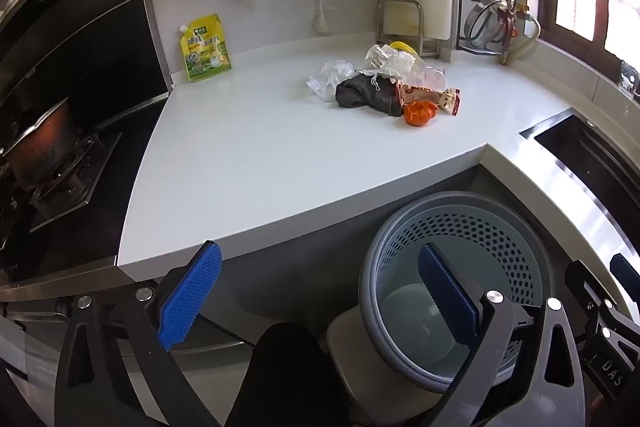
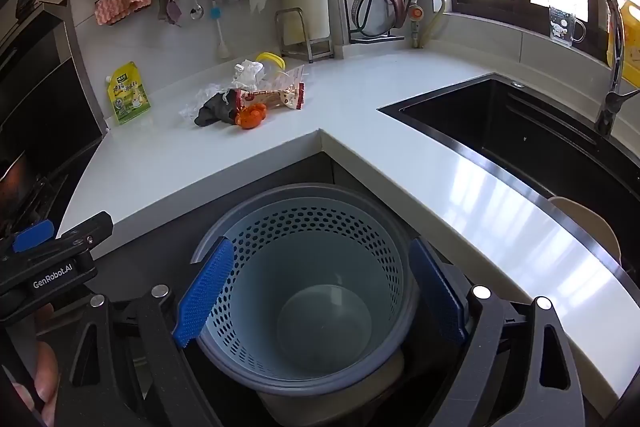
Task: Collect trash
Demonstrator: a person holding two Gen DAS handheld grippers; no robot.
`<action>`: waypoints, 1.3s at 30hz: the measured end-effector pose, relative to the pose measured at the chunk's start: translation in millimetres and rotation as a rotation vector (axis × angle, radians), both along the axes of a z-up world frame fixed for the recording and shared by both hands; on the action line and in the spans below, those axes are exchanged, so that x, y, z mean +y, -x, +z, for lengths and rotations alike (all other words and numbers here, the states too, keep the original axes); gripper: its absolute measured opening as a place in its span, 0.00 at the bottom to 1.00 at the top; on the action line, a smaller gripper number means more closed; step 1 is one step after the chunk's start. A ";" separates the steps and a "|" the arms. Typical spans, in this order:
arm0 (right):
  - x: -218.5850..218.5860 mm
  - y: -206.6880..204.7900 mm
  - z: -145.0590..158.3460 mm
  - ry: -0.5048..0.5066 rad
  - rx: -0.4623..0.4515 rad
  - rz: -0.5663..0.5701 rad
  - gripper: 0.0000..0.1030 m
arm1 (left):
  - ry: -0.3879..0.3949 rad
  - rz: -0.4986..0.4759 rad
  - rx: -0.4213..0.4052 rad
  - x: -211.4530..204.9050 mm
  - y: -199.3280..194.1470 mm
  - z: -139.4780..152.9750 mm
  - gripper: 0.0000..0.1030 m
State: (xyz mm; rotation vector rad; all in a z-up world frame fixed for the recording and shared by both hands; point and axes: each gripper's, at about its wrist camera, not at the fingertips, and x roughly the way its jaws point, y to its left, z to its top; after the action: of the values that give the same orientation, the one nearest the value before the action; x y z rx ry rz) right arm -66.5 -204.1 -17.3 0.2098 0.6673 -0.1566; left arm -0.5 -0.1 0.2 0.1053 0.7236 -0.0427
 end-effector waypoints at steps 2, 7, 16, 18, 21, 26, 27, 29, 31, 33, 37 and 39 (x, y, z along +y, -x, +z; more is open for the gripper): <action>0.0 0.5 0.9 -0.004 -0.003 0.001 0.83 | 0.005 0.001 -0.001 0.3 0.1 0.0 0.94; -0.1 1.1 3.3 0.000 -0.002 0.002 0.83 | -0.001 -0.002 -0.001 -1.2 1.3 0.1 0.94; 0.3 1.7 5.8 0.004 -0.006 -0.001 0.83 | -0.003 -0.006 0.003 -1.0 2.5 -1.4 0.94; 0.0 1.6 5.7 0.004 -0.005 0.001 0.83 | -0.003 -0.006 0.003 0.1 1.6 -0.3 0.94; 0.4 1.7 5.1 0.006 -0.006 0.000 0.83 | -0.004 -0.007 0.003 0.0 2.1 0.0 0.94; -0.9 1.4 5.6 0.007 -0.006 0.001 0.83 | -0.002 -0.004 0.001 -0.3 2.0 0.1 0.94; -0.8 1.8 5.7 0.005 -0.007 0.001 0.83 | -0.003 -0.003 0.001 -0.4 2.0 0.3 0.94; -0.9 1.5 6.4 0.003 -0.006 0.001 0.83 | -0.003 -0.005 0.002 0.0 1.9 0.4 0.94; -0.5 1.4 6.2 0.005 -0.004 0.003 0.83 | -0.003 -0.004 0.000 -0.2 2.1 0.2 0.94; 0.8 1.2 4.7 0.009 -0.004 0.006 0.83 | -0.003 -0.004 0.000 -0.1 1.9 0.3 0.94; -0.4 1.2 4.9 0.000 -0.004 0.006 0.83 | 0.001 -0.005 0.002 0.5 2.1 0.3 0.94; -1.7 1.7 4.7 -0.004 -0.004 0.004 0.83 | 0.005 -0.004 0.003 1.7 1.4 0.5 0.94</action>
State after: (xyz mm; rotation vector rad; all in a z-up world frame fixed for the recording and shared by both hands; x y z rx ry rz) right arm -68.2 -205.8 -12.6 0.2121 0.6637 -0.1510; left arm -1.9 1.6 0.7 0.1022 0.7262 -0.0481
